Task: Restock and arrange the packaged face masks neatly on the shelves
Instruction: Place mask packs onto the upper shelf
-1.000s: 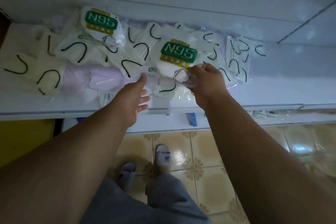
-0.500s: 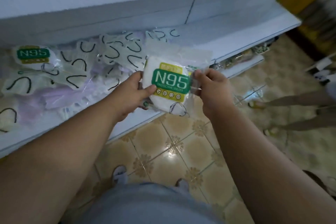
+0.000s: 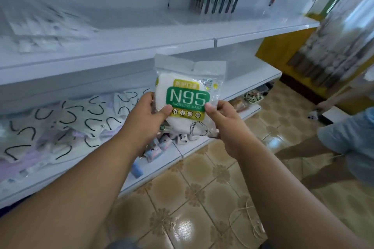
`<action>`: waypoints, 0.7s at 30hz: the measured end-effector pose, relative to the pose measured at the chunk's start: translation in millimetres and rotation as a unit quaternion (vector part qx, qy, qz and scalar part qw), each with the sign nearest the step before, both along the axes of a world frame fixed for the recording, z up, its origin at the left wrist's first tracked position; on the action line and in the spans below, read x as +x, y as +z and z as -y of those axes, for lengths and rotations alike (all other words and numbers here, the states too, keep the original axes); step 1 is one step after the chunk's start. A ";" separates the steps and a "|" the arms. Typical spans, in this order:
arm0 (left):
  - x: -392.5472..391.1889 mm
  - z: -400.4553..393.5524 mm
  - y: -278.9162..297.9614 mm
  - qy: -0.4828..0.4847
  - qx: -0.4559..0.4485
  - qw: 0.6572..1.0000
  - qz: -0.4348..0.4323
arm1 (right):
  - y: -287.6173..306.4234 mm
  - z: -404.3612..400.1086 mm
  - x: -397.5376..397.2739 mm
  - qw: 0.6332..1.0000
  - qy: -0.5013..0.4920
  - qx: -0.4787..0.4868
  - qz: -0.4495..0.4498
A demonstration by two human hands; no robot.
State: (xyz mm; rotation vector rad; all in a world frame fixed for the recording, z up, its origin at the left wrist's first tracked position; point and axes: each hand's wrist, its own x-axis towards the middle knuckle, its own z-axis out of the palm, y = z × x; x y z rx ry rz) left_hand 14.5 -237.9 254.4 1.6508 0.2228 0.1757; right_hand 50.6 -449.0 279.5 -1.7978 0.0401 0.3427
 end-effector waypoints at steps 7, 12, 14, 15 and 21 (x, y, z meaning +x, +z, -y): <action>64.0 -37.1 49.0 0.094 0.079 0.992 0.021 | 27.3 -52.7 87.3 0.986 -0.015 0.117 0.114; 112.3 -63.0 82.3 0.129 0.111 0.985 0.009 | 52.8 -89.8 144.7 0.986 -0.031 0.104 0.130; 131.3 -73.4 91.4 0.144 0.111 0.983 0.002 | 61.1 -103.2 170.4 0.985 -0.032 0.086 0.147; 141.5 -78.2 94.4 0.152 0.100 0.983 0.000 | 65.0 -110.5 183.8 0.984 -0.033 0.088 0.154; 205.0 -105.3 103.2 0.230 0.099 0.968 -0.019 | 80.2 -148.9 275.6 0.974 0.035 -0.002 0.223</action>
